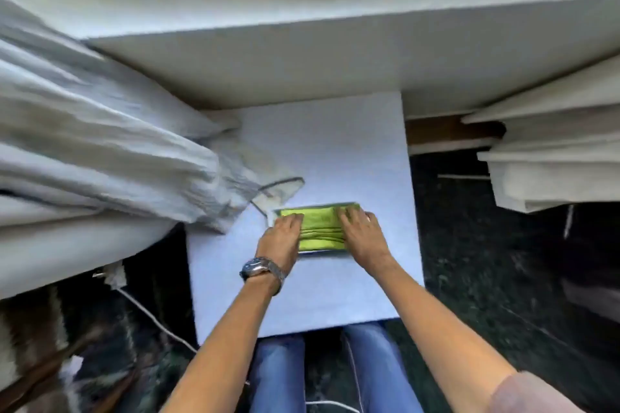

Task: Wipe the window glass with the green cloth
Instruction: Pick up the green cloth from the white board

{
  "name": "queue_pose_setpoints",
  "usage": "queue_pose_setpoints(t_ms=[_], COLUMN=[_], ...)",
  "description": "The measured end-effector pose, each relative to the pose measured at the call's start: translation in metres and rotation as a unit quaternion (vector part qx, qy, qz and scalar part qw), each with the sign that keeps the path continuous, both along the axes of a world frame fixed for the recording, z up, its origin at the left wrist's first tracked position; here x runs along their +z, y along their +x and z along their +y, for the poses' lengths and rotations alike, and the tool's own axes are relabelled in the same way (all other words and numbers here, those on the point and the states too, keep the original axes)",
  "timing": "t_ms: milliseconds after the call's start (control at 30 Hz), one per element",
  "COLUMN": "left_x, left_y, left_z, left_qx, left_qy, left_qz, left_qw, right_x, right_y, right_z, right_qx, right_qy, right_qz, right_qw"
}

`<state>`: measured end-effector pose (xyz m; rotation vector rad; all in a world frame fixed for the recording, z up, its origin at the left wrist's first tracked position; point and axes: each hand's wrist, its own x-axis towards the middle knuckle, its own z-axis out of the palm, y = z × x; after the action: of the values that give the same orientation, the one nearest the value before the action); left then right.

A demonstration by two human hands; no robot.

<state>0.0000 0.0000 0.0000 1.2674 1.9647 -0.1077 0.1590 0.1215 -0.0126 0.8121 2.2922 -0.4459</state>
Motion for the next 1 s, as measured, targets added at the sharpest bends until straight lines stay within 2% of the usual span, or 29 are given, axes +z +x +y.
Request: queue_pose_setpoints(t_ms=[100, 233, 333, 467, 667, 733, 833, 900, 933, 1000], left_x=[-0.046, -0.079, -0.082, -0.073, -0.074, -0.070, -0.054, -0.029, -0.012, 0.029], left_y=[0.010, 0.025, 0.031, 0.034, 0.034, 0.038, 0.036, 0.023, 0.014, -0.012], left_z=[0.004, 0.013, 0.021, 0.033, 0.034, 0.032, 0.025, 0.026, 0.028, 0.036], left_qx=[0.003, -0.021, 0.010, 0.001, -0.014, -0.039, -0.067, -0.035, -0.010, 0.042], left_qy=[-0.001, 0.011, -0.046, -0.097, -0.098, -0.091, -0.097, -0.106, -0.104, -0.075], left_qz=[-0.009, 0.060, 0.079, 0.097, 0.128, 0.135, 0.143, 0.144, 0.135, 0.100], left_qw=[1.000, 0.998, 0.996, 0.991, 0.987, 0.986, 0.983, 0.983, 0.985, 0.991], right_x=[-0.034, -0.054, -0.050, -0.036, -0.060, -0.062, -0.047, -0.020, 0.001, 0.049], right_y=[-0.003, -0.010, -0.012, -0.002, 0.013, 0.012, 0.005, -0.003, -0.008, -0.027], right_z=[0.009, 0.016, 0.020, 0.020, 0.013, 0.010, 0.013, 0.031, 0.044, 0.070], right_qx=[0.030, 0.037, 0.062, 0.156, 0.145, 0.122, 0.019, -0.145, -0.244, -0.399], right_qy=[0.032, 0.043, 0.052, 0.055, 0.055, 0.025, -0.031, -0.139, -0.198, -0.283], right_qz=[0.012, 0.021, 0.038, 0.060, 0.014, -0.002, 0.017, 0.055, 0.088, 0.178], right_qw=[0.999, 0.998, 0.996, 0.984, 0.988, 0.992, 0.999, 0.978, 0.945, 0.854])
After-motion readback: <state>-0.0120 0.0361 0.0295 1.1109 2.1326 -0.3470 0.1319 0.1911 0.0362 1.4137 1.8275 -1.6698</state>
